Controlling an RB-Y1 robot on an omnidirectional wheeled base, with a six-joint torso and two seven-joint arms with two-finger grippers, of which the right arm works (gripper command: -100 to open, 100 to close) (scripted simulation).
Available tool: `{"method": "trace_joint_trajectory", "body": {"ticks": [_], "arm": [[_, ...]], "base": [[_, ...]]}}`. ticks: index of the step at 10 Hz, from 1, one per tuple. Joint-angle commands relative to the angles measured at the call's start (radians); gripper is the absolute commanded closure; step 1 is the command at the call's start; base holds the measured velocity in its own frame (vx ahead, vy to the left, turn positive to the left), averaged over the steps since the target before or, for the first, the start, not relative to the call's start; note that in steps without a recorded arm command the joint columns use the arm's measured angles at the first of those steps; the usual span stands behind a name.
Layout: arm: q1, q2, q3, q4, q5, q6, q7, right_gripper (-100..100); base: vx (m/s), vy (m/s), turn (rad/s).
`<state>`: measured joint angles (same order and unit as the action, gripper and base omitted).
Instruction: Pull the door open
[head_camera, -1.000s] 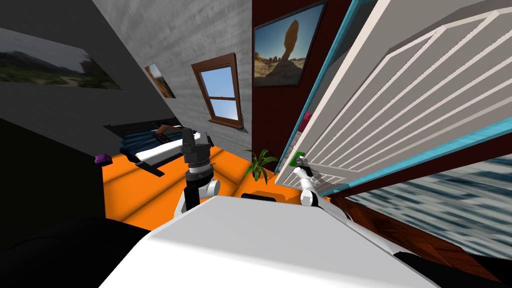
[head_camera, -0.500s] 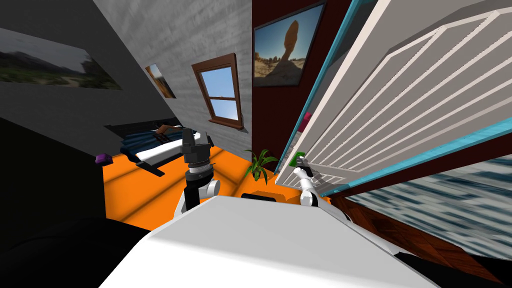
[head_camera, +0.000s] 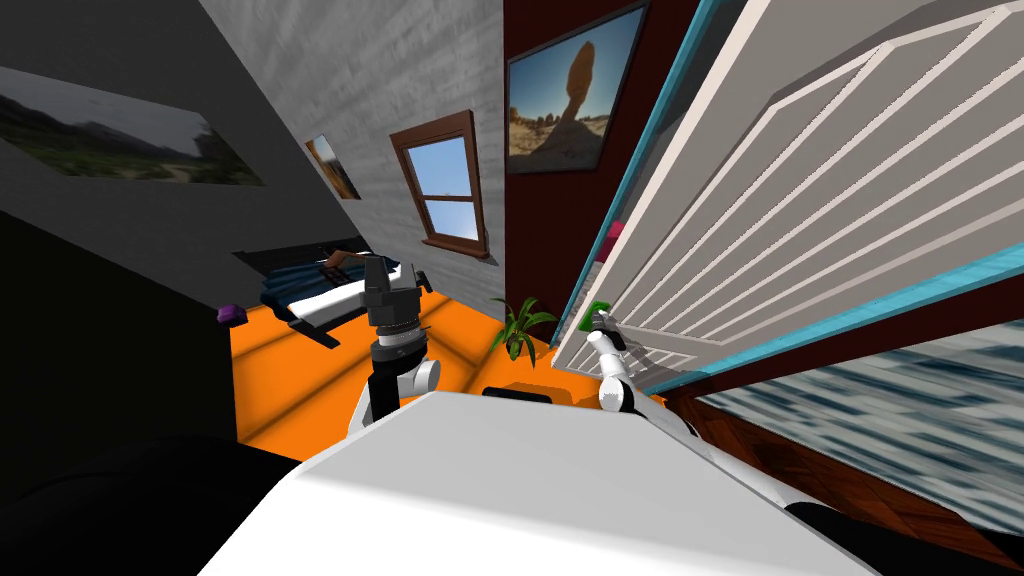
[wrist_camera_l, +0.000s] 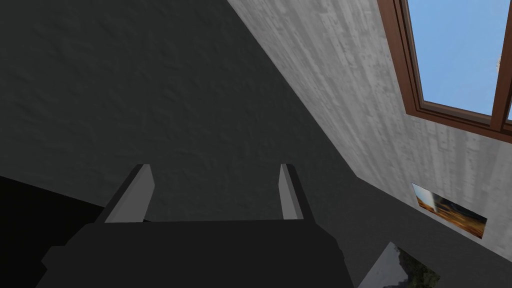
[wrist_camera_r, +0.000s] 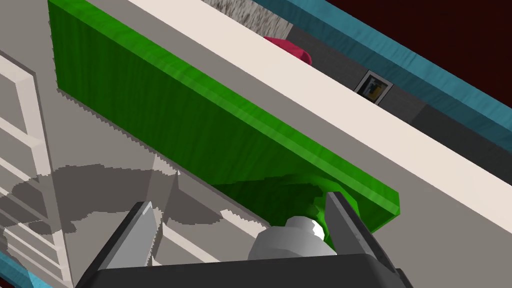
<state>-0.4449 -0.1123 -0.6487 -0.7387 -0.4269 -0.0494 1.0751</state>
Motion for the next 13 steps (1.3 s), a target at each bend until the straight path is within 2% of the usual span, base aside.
{"method": "trace_joint_trajectory", "body": {"ticks": [1, 2, 3, 4, 5, 10, 11, 13], "arm": [[0.029, 0.011, -0.041, -0.033, -0.01, 0.033, 0.001, 100], [0.029, 0.011, -0.041, -0.033, -0.01, 0.033, 0.001, 100], [0.028, 0.012, -0.051, -0.037, -0.04, 0.052, -0.01, 100], [0.028, 0.012, -0.051, -0.037, -0.04, 0.052, -0.01, 100], [0.028, 0.013, -0.063, -0.042, -0.076, 0.075, -0.024, 100], [0.028, 0.013, -0.063, -0.042, -0.076, 0.075, -0.024, 100], [0.027, 0.015, -0.076, -0.048, -0.113, 0.099, -0.038, 100], [0.027, 0.015, -0.076, -0.048, -0.113, 0.099, -0.038, 100]], "base": [[-0.026, -0.029, 0.024], [-0.01, -0.005, -0.009], [-0.02, -0.012, 0.031], [-0.022, -0.013, 0.026], [-0.03, -0.011, 0.052], [-0.013, -0.006, 0.004], [-0.025, -0.012, 0.053], [-0.017, -0.018, 0.037]]}}
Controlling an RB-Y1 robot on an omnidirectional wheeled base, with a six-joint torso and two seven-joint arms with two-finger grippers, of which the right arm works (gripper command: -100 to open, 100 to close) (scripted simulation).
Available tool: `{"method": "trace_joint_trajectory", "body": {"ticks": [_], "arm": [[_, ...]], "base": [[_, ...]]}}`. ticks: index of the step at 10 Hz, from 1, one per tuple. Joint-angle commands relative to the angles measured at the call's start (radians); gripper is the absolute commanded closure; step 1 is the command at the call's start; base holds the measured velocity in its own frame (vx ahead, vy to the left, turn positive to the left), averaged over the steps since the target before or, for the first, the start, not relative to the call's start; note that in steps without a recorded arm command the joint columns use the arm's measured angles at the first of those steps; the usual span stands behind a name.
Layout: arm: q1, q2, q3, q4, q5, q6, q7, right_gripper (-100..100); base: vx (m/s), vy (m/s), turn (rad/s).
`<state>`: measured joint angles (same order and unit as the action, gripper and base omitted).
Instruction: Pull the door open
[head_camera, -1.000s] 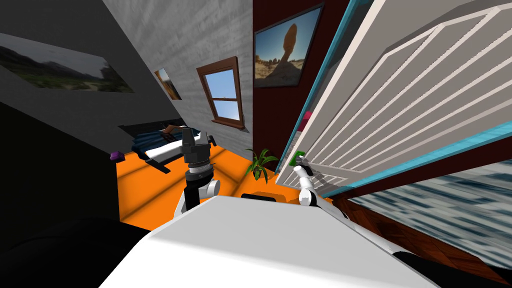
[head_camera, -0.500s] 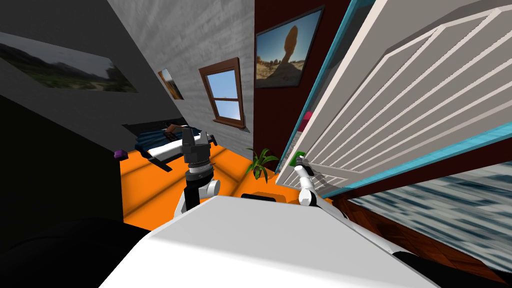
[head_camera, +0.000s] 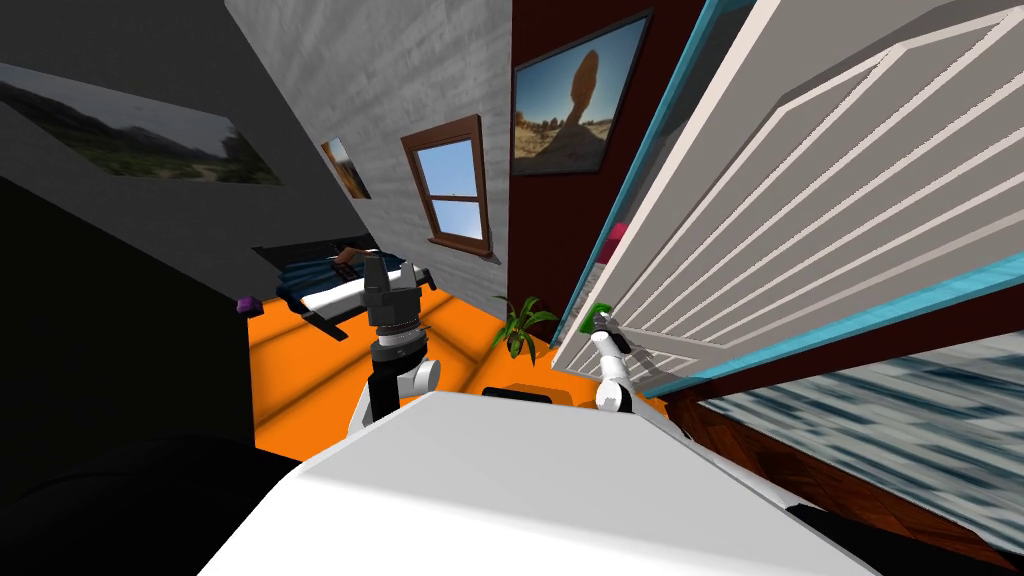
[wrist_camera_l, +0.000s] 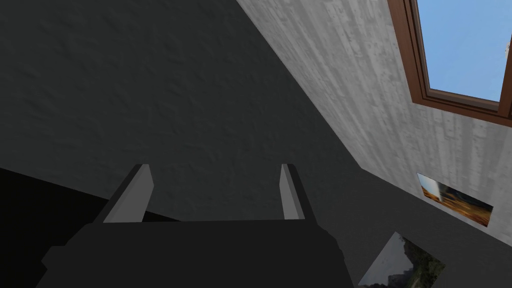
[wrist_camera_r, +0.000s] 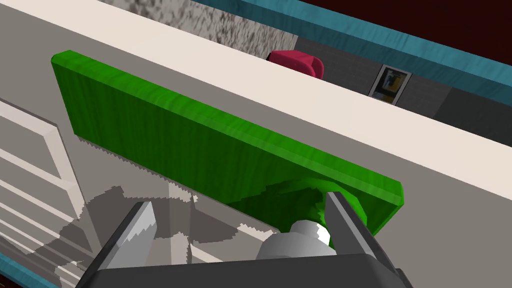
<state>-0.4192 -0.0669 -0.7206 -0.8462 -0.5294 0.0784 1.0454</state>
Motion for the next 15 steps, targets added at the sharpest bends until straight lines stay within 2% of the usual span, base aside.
{"method": "trace_joint_trajectory", "body": {"ticks": [1, 2, 3, 4, 9, 10, 12, 13, 14, 15], "arm": [[0.002, -0.03, -0.004, 0.05, -0.011, -0.029, -0.008, 100], [0.001, -0.028, -0.018, 0.053, -0.052, -0.002, -0.024, 100], [0.001, -0.028, -0.018, 0.053, -0.052, -0.002, -0.024, 100], [0.001, -0.026, -0.033, 0.047, -0.093, 0.025, -0.04, 100], [0.001, -0.026, -0.033, 0.047, -0.095, 0.025, -0.04, 100], [0.0, -0.023, -0.048, 0.04, -0.14, 0.054, -0.058, 100], [0.0, -0.023, -0.048, 0.04, -0.14, 0.054, -0.058, 100], [0.0, -0.023, -0.033, 0.04, -0.14, 0.054, -0.058, 100], [0.0, -0.023, -0.048, 0.04, -0.14, 0.054, -0.058, 100], [0.0, -0.023, -0.048, 0.04, -0.14, 0.054, -0.058, 100]], "base": [[-0.008, -0.005, -0.028], [-0.04, -0.022, 0.036], [-0.037, -0.028, 0.027], [-0.046, -0.031, 0.081], [-0.008, -0.006, 0.0], [-0.02, -0.022, 0.059], [-0.036, -0.017, 0.033], [-0.007, -0.007, -0.018], [0.008, -0.006, -0.011], [-0.005, 0.0, 0.015]]}}
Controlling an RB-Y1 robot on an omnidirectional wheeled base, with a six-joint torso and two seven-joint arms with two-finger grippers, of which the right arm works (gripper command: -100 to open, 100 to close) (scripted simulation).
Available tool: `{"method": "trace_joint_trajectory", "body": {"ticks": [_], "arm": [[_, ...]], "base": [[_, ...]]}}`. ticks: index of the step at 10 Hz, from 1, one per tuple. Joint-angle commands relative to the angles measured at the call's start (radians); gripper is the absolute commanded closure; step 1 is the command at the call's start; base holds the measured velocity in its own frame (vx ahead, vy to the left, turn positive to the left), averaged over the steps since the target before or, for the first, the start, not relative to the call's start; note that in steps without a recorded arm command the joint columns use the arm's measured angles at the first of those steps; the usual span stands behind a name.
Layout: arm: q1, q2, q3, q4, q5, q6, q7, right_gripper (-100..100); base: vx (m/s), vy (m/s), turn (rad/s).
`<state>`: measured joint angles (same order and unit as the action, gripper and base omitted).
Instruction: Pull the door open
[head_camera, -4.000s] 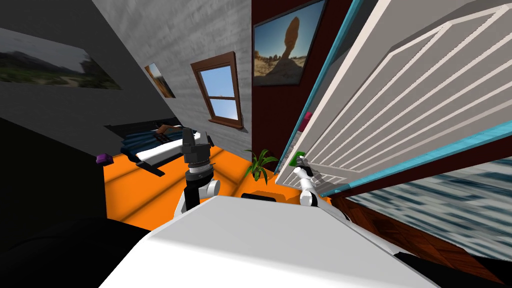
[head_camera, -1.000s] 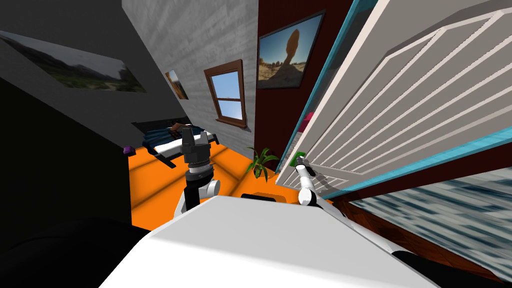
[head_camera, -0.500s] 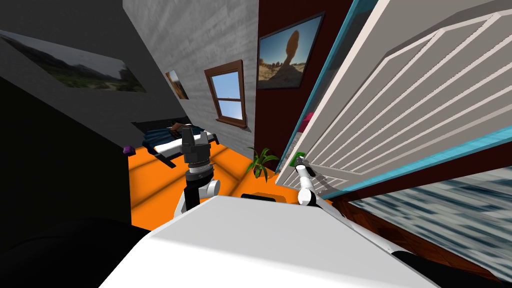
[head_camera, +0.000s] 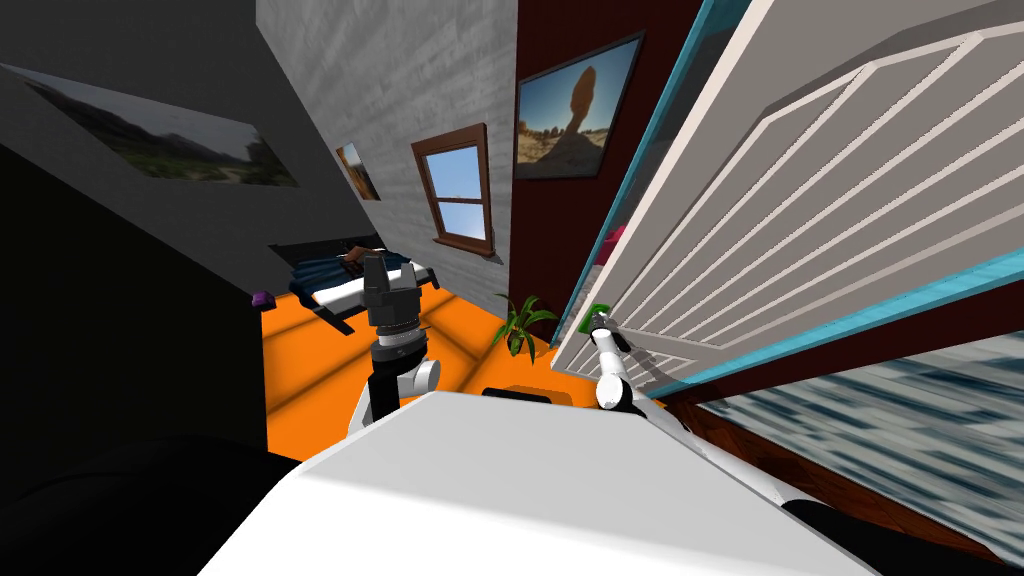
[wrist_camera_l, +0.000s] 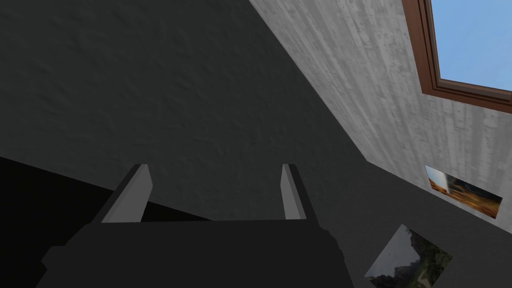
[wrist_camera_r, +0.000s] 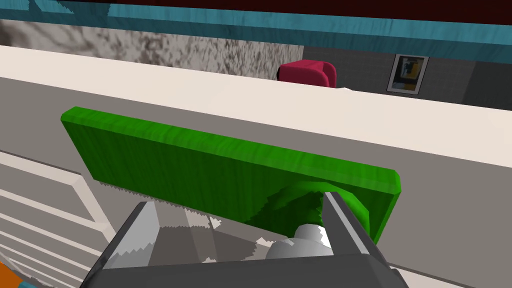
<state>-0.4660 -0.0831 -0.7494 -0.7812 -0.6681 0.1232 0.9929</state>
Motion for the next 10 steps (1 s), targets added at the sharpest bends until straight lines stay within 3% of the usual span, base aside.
{"method": "trace_joint_trajectory", "body": {"ticks": [1, 2, 8, 9, 10], "arm": [[0.047, -0.007, -0.019, -0.025, -0.002, 0.009, -0.005, 100], [0.046, -0.003, -0.035, -0.032, -0.035, 0.039, -0.023, 100], [0.046, -0.003, -0.035, -0.032, -0.049, 0.039, -0.023, 100], [0.046, 0.0, -0.052, -0.039, -0.098, 0.07, -0.042, 100], [0.046, 0.0, -0.052, -0.039, -0.098, 0.07, -0.042, 100]], "base": [[0.0, 0.0, 0.0], [-0.032, -0.029, 0.053], [-0.009, -0.005, 0.008], [-0.035, -0.021, 0.053], [-0.04, -0.013, 0.03]]}}
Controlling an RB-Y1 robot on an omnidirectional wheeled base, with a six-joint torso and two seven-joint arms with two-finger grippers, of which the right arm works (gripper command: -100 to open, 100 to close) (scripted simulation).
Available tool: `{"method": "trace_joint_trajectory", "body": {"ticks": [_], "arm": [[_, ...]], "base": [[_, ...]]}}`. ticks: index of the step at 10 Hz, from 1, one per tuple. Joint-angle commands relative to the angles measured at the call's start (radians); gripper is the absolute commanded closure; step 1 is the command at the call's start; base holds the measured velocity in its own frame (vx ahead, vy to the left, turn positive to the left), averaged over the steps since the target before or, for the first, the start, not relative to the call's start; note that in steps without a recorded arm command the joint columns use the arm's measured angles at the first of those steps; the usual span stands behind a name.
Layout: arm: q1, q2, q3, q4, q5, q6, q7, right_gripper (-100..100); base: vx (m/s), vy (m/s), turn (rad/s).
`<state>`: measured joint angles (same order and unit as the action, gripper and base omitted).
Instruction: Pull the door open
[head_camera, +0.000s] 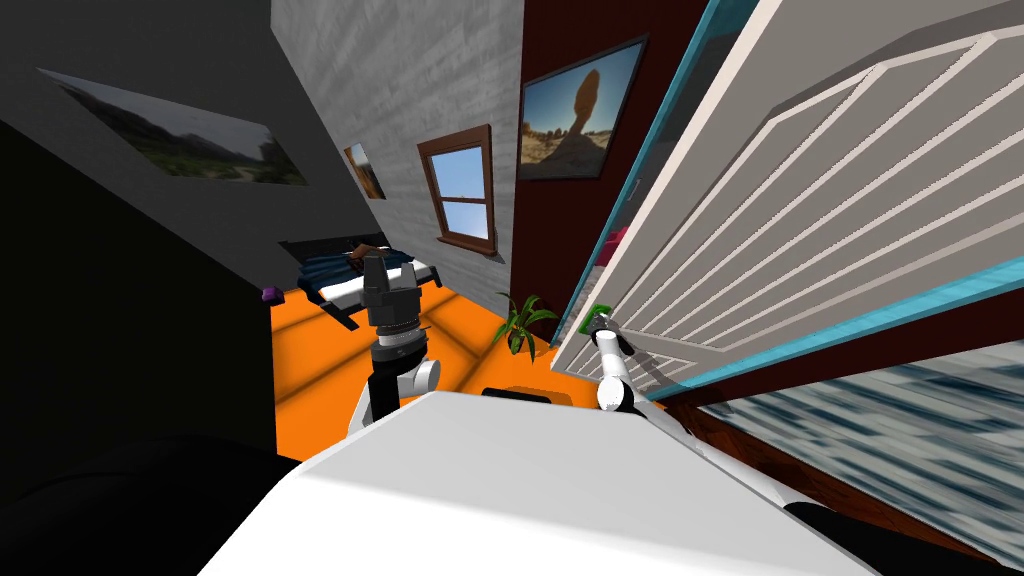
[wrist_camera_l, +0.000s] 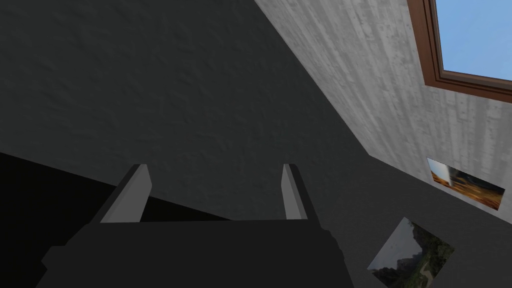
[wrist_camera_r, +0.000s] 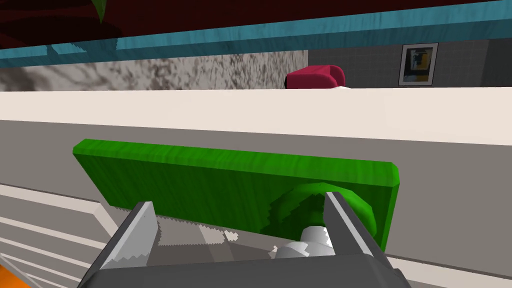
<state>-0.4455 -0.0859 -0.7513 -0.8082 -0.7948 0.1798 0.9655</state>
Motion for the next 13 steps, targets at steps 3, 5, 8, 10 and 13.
{"method": "trace_joint_trajectory", "body": {"ticks": [3, 5, 8, 10, 13], "arm": [[0.025, 0.003, -0.05, -0.012, 0.035, 0.013, -0.014, 100], [0.025, 0.003, -0.05, -0.012, 0.029, 0.013, -0.014, 100], [0.025, 0.003, -0.05, -0.012, 0.029, 0.013, -0.014, 100], [0.004, 0.01, -0.034, -0.023, -0.039, 0.048, -0.012, 100], [-0.006, 0.009, -0.062, -0.017, -0.092, 0.087, -0.025, 100]], "base": [[-0.01, -0.017, -0.012], [0.0, 0.01, 0.004], [0.003, 0.002, 0.014], [-0.045, -0.002, 0.077], [-0.057, -0.042, 0.034]]}}
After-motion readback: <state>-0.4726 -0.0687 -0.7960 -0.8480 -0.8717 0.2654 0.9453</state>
